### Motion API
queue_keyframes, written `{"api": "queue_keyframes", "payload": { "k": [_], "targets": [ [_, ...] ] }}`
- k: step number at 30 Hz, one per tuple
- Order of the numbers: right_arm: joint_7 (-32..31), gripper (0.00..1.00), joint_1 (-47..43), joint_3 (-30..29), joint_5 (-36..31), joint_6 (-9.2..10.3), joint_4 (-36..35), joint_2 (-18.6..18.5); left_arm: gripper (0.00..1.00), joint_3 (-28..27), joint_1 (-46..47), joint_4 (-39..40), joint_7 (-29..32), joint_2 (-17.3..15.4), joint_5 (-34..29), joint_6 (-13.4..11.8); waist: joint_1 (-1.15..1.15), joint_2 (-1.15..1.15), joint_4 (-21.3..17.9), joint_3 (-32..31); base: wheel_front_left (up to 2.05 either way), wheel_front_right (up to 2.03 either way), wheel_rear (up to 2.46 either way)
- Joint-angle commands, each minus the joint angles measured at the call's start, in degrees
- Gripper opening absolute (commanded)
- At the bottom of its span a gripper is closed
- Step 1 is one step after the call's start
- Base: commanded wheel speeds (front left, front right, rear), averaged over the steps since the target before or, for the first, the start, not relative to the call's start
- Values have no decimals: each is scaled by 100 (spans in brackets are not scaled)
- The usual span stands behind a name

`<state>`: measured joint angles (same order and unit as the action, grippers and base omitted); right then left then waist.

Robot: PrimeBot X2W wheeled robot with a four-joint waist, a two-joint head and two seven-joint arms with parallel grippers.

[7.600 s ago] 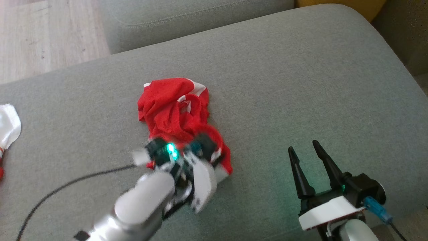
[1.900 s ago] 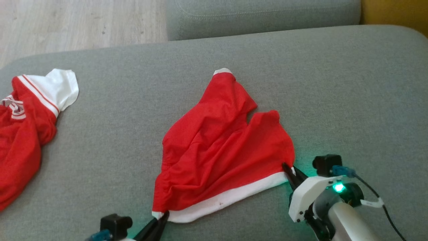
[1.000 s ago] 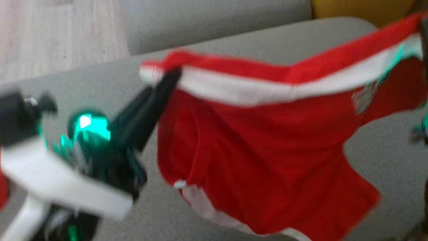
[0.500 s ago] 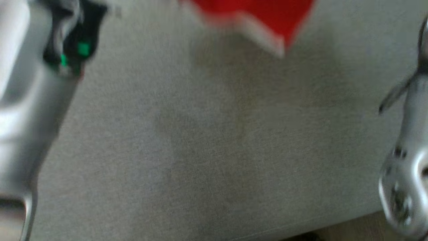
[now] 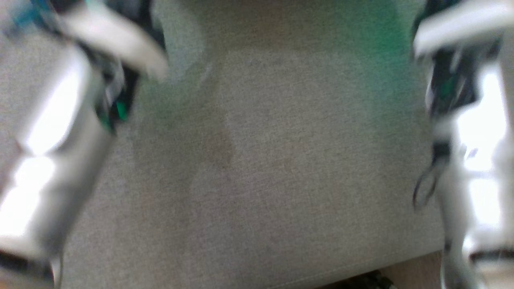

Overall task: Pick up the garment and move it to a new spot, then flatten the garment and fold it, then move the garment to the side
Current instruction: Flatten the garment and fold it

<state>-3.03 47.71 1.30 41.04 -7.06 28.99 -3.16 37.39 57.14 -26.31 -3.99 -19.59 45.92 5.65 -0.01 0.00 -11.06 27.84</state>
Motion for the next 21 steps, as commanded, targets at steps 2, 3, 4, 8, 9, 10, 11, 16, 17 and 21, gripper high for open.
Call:
{"api": "queue_keyframes", "payload": {
  "k": [2, 3, 4, 8, 9, 10, 11, 16, 17, 21],
  "targets": [
    [10, 0, -598, 62, -173, -43, -384, -23, 0, -80, -526, 332, -117, -369, 73, 17, 1, 0, -4, -209, 0, 0, 0],
    [-1, 0, -937, 64, -237, -43, -483, -53, 0, -67, -894, 430, -181, -392, 164, -5, 1, 0, -1, -328, 0, 0, 0],
    [-39, 0, -1263, 40, -253, -43, -606, -67, 0, -53, -1252, 555, -225, -412, 255, -47, 1, 0, 7, -423, 0, 0, 0],
    [-300, 0, -2663, -156, -303, -43, -1339, -161, 0, 136, -2746, 1198, -402, -520, 447, -331, 1, 0, 89, -856, 0, 0, 0],
    [-390, 0, -3026, -246, -313, -43, -1580, -181, 0, 209, -3096, 1367, -428, -530, 482, -408, 1, 0, 130, -962, 0, 0, 0],
    [-478, 0, -3388, -330, -382, -43, -1846, -226, 0, 251, -3431, 1537, -461, -525, 550, -502, 1, 0, 166, -1052, 0, 0, 0],
    [-565, 0, -3750, -445, -459, -43, -2116, -256, 0, 281, -3743, 1707, -511, -523, 599, -614, 1, 0, 202, -1139, 0, 0, 0],
    [-1142, 0, -5566, -1227, -782, -43, -3578, -171, 0, 614, -4941, 2367, -614, -556, 497, -1220, 1, 0, 498, -1429, 0, 0, 0],
    [-1266, 0, -5857, -1369, -816, -43, -3875, -134, 0, 652, -5125, 2510, -620, -517, 559, -1278, 1, 0, 555, -1450, 0, 0, 0],
    [-1724, 0, -6379, -1737, -748, -43, -4739, -16, 0, 674, -5432, 2977, -652, -414, 738, -1363, 1, 0, 722, -1430, 0, 0, 0]
  ]
}}
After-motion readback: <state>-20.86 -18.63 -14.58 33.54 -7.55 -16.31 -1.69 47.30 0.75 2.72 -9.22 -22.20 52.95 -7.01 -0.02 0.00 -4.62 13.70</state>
